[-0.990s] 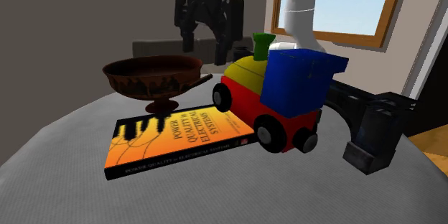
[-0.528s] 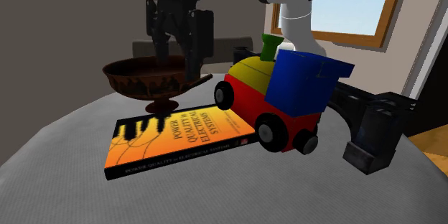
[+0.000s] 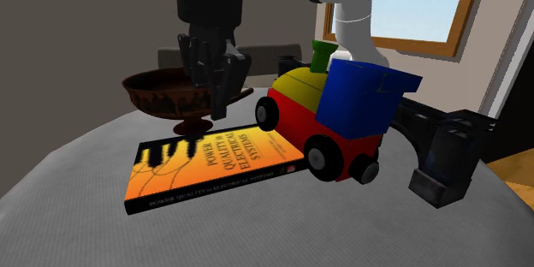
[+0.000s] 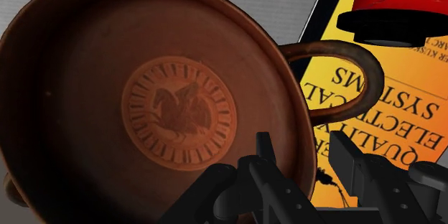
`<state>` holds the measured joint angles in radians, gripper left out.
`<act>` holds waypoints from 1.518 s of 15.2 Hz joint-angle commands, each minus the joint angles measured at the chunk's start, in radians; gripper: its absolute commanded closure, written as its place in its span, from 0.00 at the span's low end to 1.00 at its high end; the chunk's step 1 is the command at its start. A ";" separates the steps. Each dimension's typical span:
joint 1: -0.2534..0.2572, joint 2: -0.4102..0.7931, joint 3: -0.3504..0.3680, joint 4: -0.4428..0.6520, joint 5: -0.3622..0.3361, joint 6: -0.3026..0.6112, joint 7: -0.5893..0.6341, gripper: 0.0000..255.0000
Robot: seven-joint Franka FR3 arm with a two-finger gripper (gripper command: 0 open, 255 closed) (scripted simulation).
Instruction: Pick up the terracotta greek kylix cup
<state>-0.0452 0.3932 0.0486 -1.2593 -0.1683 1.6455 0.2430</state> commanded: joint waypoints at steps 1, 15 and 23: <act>0.000 0.000 0.000 -0.001 0.000 0.001 0.000 1.00; 0.006 0.031 0.000 0.143 -0.001 -0.111 -0.014 1.00; 0.016 0.112 -0.004 0.383 -0.006 -0.269 -0.035 1.00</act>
<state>-0.0284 0.4950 0.0461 -0.9088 -0.1736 1.3980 0.2130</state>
